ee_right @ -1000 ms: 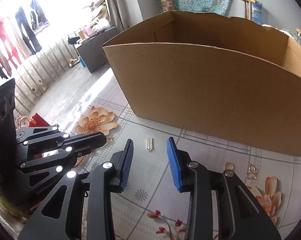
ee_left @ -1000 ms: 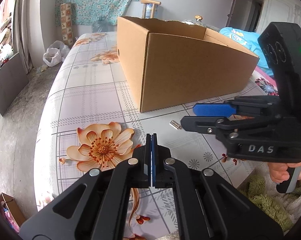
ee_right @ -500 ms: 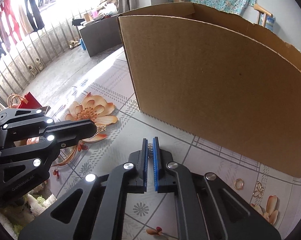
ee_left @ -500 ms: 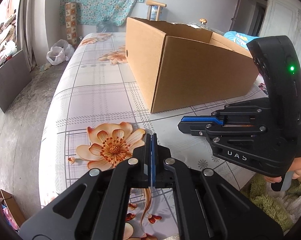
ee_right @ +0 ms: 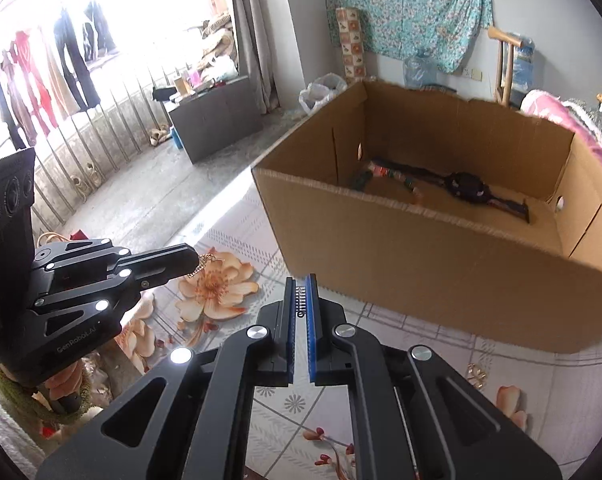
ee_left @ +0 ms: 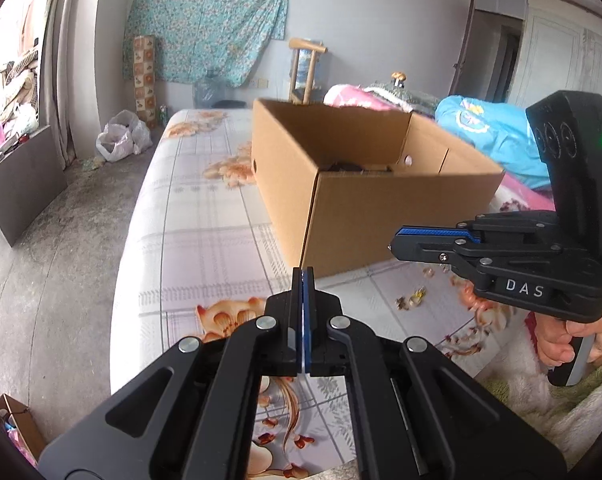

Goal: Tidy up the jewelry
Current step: 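Carry the ladder charm over the box with the left tool while the right tool follows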

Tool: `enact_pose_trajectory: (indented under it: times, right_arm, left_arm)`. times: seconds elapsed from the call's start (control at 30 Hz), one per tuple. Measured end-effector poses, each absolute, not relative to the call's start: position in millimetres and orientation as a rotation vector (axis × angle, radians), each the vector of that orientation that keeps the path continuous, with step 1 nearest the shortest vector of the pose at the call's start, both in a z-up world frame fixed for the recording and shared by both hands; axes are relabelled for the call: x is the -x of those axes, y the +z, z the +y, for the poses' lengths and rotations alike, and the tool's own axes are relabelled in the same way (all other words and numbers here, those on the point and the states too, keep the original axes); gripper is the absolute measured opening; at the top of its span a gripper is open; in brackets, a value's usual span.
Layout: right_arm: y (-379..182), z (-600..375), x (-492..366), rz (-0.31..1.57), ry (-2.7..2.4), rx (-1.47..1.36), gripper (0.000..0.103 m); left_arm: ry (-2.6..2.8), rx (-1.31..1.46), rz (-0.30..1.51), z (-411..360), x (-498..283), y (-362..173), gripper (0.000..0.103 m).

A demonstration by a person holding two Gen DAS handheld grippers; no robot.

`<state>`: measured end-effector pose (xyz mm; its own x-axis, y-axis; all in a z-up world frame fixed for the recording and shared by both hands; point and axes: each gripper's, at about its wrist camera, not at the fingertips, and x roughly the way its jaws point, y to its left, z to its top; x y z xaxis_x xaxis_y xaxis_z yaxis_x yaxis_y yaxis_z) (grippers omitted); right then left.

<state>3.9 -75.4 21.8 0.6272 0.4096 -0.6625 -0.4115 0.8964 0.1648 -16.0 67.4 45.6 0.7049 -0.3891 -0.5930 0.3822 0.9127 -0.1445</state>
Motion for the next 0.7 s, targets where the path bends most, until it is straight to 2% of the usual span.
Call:
enact_pose_trajectory:
  times: [0.2, 0.3, 0.7]
  right_arm:
    - [87.7, -118.3, -5.6, 0.593, 0.461, -0.054, 0.005]
    - [98.9, -133.7, -32.6, 0.599, 0.452, -0.087, 0.005]
    - [32.9, -183.8, -149.2, 0.912, 0.379, -0.268, 0.005]
  left_arm:
    - [-0.534, 0.033, 0.513, 54.7, -4.9, 106.9, 0.000]
    - [-0.615, 0.053, 0.515, 36.6, -30.6, 120.4, 0.000]
    - [-0.685, 0.077, 0.923, -50.4, -161.6, 65.5, 0.000]
